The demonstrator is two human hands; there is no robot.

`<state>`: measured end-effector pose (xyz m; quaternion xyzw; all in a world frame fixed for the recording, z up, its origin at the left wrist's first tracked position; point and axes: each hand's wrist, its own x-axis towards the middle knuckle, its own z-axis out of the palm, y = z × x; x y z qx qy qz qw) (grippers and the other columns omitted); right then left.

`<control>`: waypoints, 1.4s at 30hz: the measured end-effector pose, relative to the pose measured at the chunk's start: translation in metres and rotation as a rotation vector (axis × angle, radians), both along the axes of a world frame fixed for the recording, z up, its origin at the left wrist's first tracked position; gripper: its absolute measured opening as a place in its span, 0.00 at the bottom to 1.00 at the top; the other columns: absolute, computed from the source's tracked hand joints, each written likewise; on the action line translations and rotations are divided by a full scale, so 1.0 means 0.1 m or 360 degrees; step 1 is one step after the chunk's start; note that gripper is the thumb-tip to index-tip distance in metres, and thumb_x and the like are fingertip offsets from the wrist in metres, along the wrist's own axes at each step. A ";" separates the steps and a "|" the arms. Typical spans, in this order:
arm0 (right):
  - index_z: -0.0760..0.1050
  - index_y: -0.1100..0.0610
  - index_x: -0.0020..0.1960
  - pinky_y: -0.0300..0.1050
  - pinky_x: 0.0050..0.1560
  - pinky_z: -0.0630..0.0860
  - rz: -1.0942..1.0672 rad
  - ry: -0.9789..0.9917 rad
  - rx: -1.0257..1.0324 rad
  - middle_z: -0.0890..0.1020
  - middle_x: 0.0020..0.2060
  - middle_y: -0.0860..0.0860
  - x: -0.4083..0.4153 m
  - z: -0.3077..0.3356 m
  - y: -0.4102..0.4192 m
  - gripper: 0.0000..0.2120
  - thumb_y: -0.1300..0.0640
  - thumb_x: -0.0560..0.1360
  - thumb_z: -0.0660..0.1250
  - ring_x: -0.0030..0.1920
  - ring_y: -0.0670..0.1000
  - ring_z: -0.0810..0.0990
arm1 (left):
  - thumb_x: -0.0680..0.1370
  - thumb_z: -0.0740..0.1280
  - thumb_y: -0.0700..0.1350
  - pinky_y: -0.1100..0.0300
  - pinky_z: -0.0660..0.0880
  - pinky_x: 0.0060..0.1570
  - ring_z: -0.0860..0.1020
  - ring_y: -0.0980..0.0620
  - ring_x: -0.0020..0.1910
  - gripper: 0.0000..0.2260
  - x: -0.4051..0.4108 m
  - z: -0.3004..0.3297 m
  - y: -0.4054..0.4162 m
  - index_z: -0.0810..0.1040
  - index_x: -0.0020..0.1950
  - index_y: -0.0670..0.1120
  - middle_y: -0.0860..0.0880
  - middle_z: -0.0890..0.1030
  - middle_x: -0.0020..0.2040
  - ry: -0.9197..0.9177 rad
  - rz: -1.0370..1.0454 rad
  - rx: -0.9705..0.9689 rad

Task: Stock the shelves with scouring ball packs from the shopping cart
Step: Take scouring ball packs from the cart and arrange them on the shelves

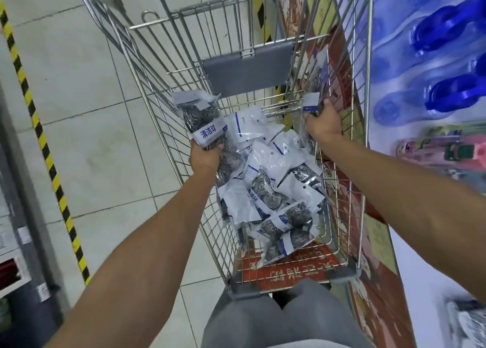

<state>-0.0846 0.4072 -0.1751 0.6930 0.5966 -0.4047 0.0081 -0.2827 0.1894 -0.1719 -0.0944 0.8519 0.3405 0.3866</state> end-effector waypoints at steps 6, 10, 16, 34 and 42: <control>0.72 0.53 0.72 0.47 0.61 0.77 -0.0293 0.0488 -0.0025 0.82 0.59 0.47 0.23 0.42 -0.17 0.22 0.59 0.80 0.71 0.58 0.48 0.80 | 0.77 0.76 0.39 0.57 0.82 0.46 0.83 0.50 0.51 0.21 0.16 0.45 -0.15 0.77 0.68 0.49 0.49 0.85 0.58 0.0147 -0.0181 0.0241; 0.72 0.52 0.74 0.53 0.69 0.75 -0.0319 0.0713 -0.0072 0.82 0.64 0.50 0.48 0.82 -0.42 0.25 0.63 0.79 0.72 0.63 0.51 0.80 | 0.76 0.77 0.40 0.54 0.84 0.49 0.85 0.49 0.53 0.21 0.27 0.87 -0.33 0.77 0.67 0.50 0.51 0.84 0.57 0.0079 -0.0210 0.0380; 0.79 0.49 0.56 0.51 0.52 0.82 -0.0504 0.1013 -0.0284 0.88 0.51 0.48 0.95 1.47 -0.92 0.14 0.63 0.75 0.76 0.57 0.55 0.84 | 0.74 0.79 0.38 0.54 0.85 0.43 0.88 0.52 0.43 0.19 0.36 1.43 -0.66 0.77 0.62 0.48 0.45 0.85 0.59 -0.0061 -0.0182 0.0538; 0.87 0.58 0.45 0.48 0.32 0.83 -0.1472 0.1713 -0.0314 0.86 0.37 0.53 2.86 2.71 -3.37 0.11 0.58 0.64 0.80 0.32 0.55 0.83 | 0.58 0.88 0.46 0.30 0.70 0.69 0.76 0.39 0.69 0.41 1.23 2.39 -1.33 0.77 0.69 0.50 0.43 0.81 0.67 -0.0812 -0.1016 0.0933; 0.88 0.50 0.50 0.46 0.33 0.83 -0.1741 0.1620 -0.0087 0.89 0.42 0.50 3.75 2.87 -4.38 0.31 0.46 0.48 0.90 0.35 0.49 0.87 | 0.52 0.87 0.61 0.34 0.63 0.75 0.72 0.40 0.73 0.52 2.07 2.47 -1.25 0.73 0.74 0.51 0.45 0.77 0.73 -0.0946 -0.1736 0.0763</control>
